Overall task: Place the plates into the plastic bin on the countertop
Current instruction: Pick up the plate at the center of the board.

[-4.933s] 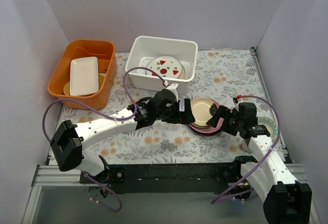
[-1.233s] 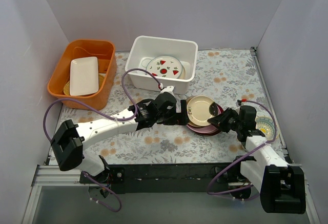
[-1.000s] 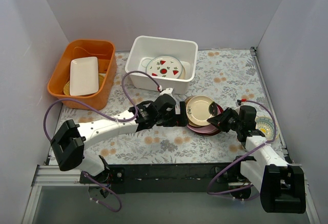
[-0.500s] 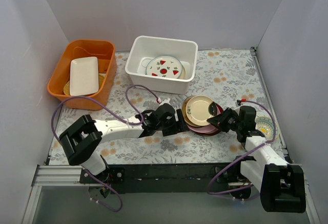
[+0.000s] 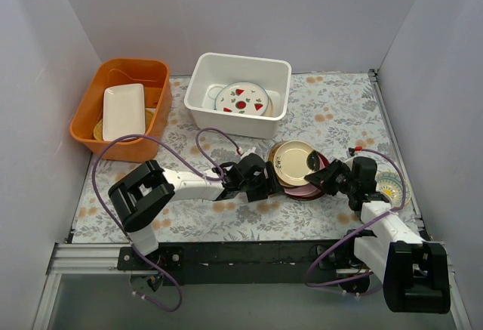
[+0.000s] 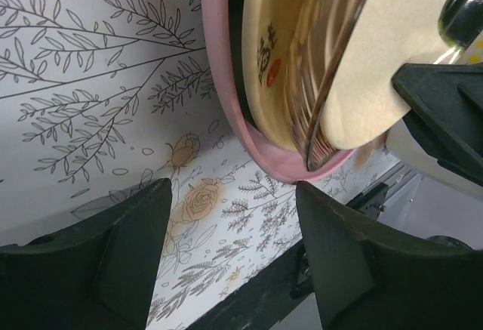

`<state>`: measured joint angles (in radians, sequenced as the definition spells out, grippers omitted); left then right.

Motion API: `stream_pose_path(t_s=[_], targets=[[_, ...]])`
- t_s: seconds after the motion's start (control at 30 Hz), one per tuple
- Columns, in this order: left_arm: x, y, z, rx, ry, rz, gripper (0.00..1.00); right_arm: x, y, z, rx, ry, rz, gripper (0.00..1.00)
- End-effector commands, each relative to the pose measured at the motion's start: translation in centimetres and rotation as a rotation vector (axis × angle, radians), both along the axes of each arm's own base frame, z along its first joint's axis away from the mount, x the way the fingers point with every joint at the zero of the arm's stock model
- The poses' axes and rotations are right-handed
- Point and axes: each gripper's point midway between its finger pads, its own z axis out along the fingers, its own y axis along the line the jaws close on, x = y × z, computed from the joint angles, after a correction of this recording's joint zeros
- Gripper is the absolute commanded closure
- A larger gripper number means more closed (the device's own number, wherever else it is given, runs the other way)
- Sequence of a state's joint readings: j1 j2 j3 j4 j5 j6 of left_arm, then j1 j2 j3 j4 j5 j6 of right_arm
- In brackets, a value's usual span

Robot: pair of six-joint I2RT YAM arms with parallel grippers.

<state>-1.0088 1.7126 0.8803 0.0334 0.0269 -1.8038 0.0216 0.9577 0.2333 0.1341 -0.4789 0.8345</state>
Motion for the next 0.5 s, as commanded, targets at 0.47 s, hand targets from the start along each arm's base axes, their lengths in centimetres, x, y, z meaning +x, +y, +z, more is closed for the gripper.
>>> stream_pose_path(t_s=[0.47], targets=[[1.4,-0.6,-0.4,-0.035,0.029,0.067,0.4,0.0,0.4,0.1,-0.003,-0.032,0.039,0.97]])
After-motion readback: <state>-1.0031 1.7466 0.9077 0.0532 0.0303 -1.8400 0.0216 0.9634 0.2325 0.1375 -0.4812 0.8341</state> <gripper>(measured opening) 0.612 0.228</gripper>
